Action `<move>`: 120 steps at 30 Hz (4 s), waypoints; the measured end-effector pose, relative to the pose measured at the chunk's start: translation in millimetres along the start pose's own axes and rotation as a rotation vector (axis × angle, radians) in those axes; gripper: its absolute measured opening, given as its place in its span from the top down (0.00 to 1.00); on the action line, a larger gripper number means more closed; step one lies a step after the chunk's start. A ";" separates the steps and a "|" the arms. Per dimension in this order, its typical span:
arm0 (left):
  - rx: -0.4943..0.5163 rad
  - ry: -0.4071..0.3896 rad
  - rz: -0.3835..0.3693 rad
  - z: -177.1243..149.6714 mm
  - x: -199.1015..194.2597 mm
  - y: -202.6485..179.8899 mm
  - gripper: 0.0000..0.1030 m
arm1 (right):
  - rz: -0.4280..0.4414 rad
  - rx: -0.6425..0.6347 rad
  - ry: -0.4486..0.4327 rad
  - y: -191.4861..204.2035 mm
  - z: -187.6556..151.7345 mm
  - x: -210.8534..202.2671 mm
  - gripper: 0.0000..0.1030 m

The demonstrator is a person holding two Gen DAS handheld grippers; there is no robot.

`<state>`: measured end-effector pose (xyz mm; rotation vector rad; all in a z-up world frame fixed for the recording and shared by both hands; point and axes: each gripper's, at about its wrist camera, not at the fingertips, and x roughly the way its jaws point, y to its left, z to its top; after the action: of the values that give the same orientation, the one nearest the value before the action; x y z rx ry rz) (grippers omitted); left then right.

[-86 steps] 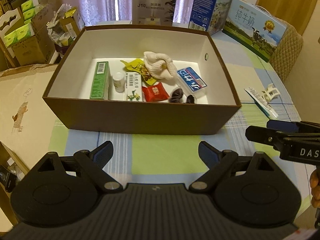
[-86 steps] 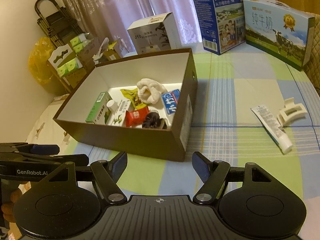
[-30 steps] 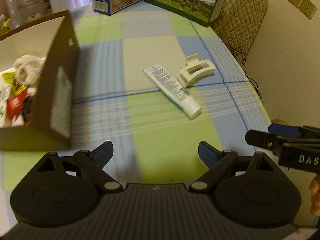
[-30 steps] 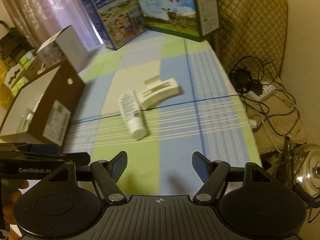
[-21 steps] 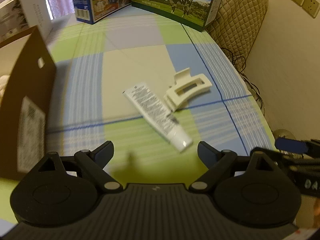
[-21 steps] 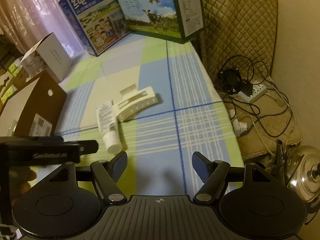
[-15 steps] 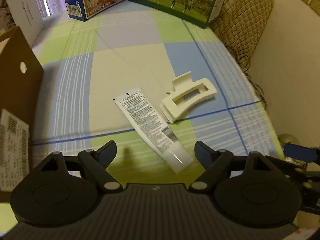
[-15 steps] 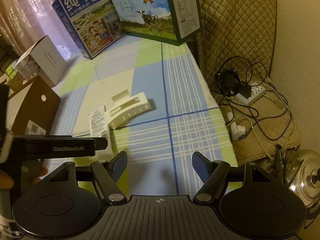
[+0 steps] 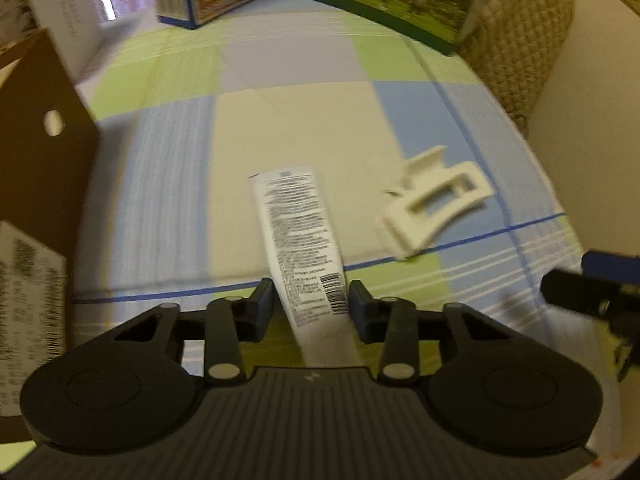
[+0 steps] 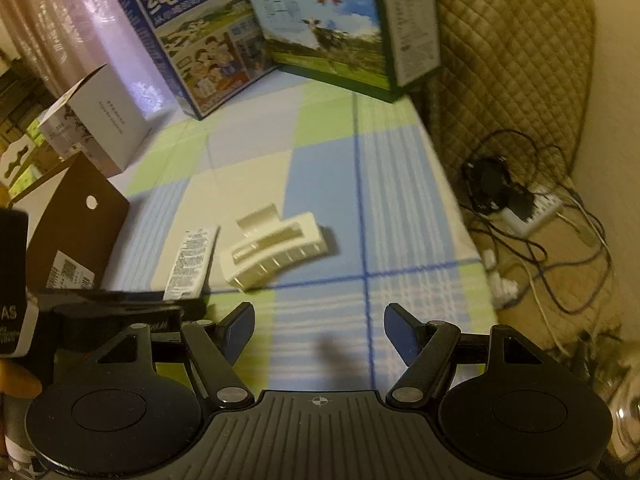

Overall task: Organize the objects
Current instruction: 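Grasp the white toothpaste tube with the left tool while the right tool grasps the white claw clip, then carry the toothpaste tube and claw clip over the brown box with both tools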

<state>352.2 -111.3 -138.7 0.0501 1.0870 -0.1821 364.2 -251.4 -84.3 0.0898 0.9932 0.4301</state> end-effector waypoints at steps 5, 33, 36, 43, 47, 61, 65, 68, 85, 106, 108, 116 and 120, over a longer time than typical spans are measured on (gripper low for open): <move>-0.048 -0.009 0.051 -2.7 0.8 30.5 0.69 | 0.042 -0.094 -0.006 18.0 14.9 23.1 0.27; -0.075 0.006 0.038 -13.3 -8.3 59.7 0.69 | 0.067 -0.383 0.032 42.5 4.9 70.6 0.21; -0.054 0.006 0.045 -10.6 -6.4 57.9 0.69 | -0.010 -0.408 0.002 47.1 2.1 79.5 0.31; -0.054 0.001 0.047 -15.6 -6.8 58.9 0.70 | -0.043 -0.435 -0.012 52.8 -10.4 76.7 0.58; -0.045 0.007 0.042 -25.3 -12.0 57.9 0.70 | -0.046 -0.420 0.009 57.7 -19.5 69.2 0.59; -0.016 0.044 0.036 -104.0 -59.2 58.4 0.70 | -0.002 -0.382 0.064 90.0 -90.3 22.1 0.59; -0.009 0.052 0.038 -127.0 -74.2 60.8 0.70 | 0.024 -0.385 0.076 101.8 -111.3 9.6 0.59; -0.005 0.059 0.040 -144.2 -85.5 65.4 0.70 | 0.043 -0.389 0.080 109.4 -125.1 2.3 0.59; 0.008 0.062 0.058 -175.6 -108.3 85.3 0.67 | 0.043 -0.391 0.090 130.2 -153.7 -6.7 0.56; -0.010 0.052 0.052 -173.7 -109.7 92.4 0.68 | 0.025 -0.436 0.074 137.8 -155.2 -4.8 0.60; -0.012 0.042 0.044 -173.7 -113.0 93.4 0.68 | 0.030 -0.431 0.076 138.4 -154.9 -5.9 0.60; -0.020 0.002 0.024 -172.8 -131.0 100.5 0.69 | 0.063 -0.421 0.065 148.1 -150.1 -14.4 0.61; -0.028 -0.021 0.016 -170.8 -144.9 107.0 0.69 | 0.078 -0.419 0.054 155.1 -142.6 -19.8 0.61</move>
<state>155.6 34.0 -95.4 0.0313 1.0680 -0.1525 189.0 -134.7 -105.6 -0.2623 0.9364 0.7064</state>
